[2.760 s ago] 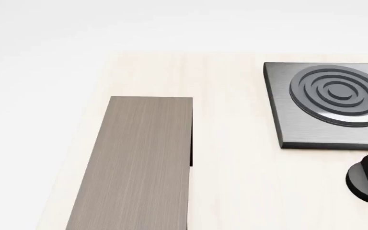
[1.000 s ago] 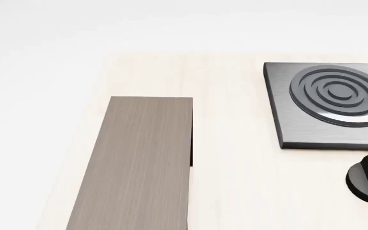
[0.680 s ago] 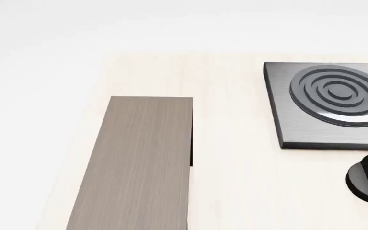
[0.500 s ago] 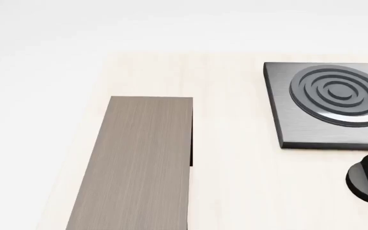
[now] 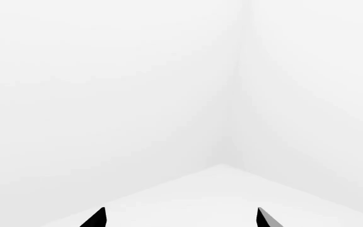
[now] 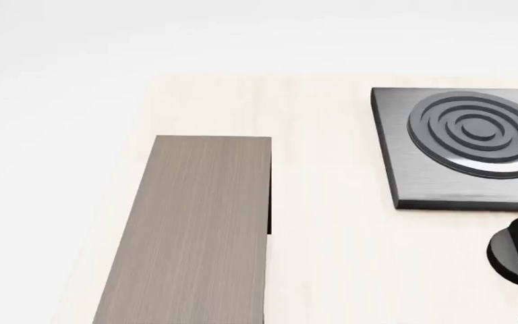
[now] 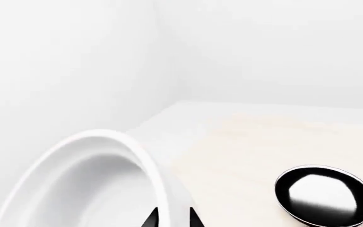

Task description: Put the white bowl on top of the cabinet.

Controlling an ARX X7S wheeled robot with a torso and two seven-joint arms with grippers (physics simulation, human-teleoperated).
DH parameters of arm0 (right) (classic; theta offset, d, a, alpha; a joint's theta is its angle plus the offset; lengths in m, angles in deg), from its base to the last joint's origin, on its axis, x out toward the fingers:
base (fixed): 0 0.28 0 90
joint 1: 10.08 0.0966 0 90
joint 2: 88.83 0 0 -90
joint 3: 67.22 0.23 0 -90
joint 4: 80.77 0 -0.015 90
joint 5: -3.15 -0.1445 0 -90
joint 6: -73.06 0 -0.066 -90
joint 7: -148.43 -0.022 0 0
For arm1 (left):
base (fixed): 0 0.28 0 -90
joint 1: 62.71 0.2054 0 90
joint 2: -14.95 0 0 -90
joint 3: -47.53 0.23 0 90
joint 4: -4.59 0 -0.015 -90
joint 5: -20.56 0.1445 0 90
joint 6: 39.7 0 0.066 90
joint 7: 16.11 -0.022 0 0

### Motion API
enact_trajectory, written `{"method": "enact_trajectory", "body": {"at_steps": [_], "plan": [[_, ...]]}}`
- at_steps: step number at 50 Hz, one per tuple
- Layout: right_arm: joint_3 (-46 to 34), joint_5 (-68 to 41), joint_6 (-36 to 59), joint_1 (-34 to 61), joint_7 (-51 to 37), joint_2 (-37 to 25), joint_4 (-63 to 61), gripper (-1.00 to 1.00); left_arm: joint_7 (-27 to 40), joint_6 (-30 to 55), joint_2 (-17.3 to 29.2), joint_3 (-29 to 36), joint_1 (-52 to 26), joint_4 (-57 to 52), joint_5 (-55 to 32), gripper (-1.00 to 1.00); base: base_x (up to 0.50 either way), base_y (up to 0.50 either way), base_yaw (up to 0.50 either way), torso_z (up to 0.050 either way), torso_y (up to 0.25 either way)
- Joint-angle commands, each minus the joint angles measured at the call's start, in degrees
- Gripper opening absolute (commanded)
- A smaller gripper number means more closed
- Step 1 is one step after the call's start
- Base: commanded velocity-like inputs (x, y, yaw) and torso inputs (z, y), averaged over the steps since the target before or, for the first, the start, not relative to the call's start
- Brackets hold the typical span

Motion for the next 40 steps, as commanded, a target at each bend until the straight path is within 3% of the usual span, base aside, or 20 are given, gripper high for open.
{"method": "enact_trajectory", "body": {"at_steps": [1, 14, 29, 40], "plan": [[-2.0, -0.7, -4.6, 9.9, 3.3, 0.9, 13.3, -1.00, 0.3, 1.2, 0.4, 0.1, -0.4, -0.7, -0.3, 1.00, 0.00, 0.00, 0.00, 0.000, 0.000], [-3.3, -0.1, -17.5, 21.9, 4.8, 2.6, 38.6, -1.00, 0.4, 1.0, 0.5, 0.2, -0.3, -0.5, -0.4, 1.00, 0.00, 0.00, 0.00, 0.000, 0.001], [-1.4, 0.5, -15.1, 24.4, 6.6, 6.2, 39.1, -1.00, 0.5, 1.1, 0.6, 0.2, -0.3, -0.6, -0.8, 1.00, 0.00, 0.00, 0.00, 0.000, 0.001], [1.2, 0.2, -7.2, 25.9, 11.9, 8.7, 39.1, -1.00, 0.5, 0.6, 0.7, 0.4, -0.2, -0.1, -0.8, 1.00, 0.00, 0.00, 0.00, 0.000, 0.001]]}}
